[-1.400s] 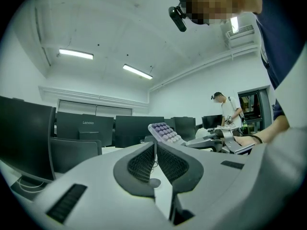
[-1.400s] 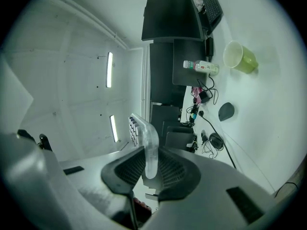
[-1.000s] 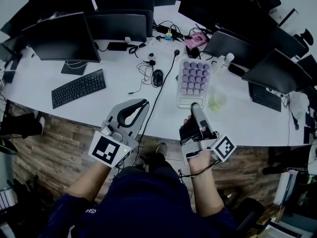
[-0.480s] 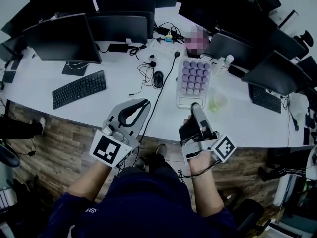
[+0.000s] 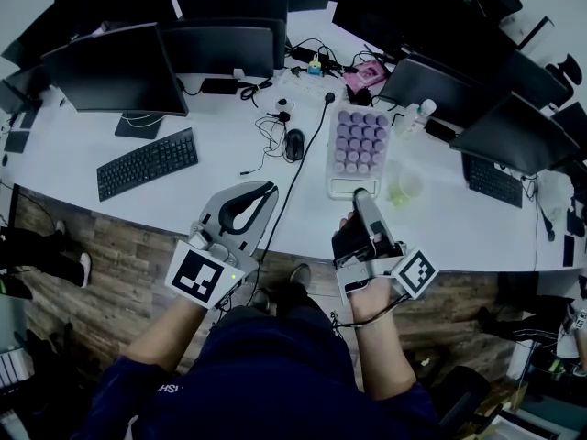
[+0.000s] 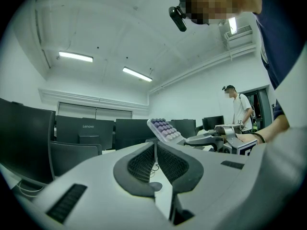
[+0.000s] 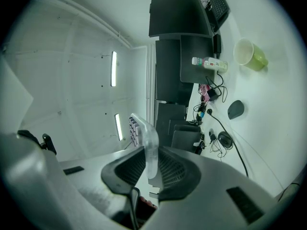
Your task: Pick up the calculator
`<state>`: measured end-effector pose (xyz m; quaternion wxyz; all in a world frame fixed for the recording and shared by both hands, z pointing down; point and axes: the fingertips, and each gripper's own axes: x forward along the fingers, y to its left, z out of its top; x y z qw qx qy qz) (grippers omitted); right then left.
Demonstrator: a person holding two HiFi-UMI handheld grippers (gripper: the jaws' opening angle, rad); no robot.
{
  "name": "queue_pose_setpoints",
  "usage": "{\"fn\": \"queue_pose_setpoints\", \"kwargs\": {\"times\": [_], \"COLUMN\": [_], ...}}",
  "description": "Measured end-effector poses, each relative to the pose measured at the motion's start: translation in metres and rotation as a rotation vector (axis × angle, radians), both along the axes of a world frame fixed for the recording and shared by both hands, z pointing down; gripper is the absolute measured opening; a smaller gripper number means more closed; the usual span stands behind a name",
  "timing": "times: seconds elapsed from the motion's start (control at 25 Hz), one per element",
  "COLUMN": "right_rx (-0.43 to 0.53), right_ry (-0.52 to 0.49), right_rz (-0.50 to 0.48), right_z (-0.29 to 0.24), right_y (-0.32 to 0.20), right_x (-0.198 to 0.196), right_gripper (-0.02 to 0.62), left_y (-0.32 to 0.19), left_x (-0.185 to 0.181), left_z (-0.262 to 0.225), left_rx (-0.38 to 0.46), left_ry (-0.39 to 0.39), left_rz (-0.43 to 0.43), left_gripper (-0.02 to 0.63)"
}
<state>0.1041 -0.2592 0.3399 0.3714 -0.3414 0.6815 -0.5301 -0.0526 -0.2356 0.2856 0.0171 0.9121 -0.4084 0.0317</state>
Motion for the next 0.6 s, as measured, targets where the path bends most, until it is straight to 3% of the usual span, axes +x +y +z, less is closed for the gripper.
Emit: {"fn": "queue_pose_setpoints", "kwargs": {"times": [0.6], "right_rx": [-0.004], "right_ry": [-0.004], "right_rz": [-0.002], "right_z": [0.0038], "right_y": [-0.0012], "right_x": [0.0035], "right_gripper": [0.083], "left_y": [-0.0025], "left_x": [0.0038], "left_z": [0.0048], "left_rx": [-0.012], "left_ry": [-0.012], "left_rz": [0.003], "left_gripper": [0.041]}}
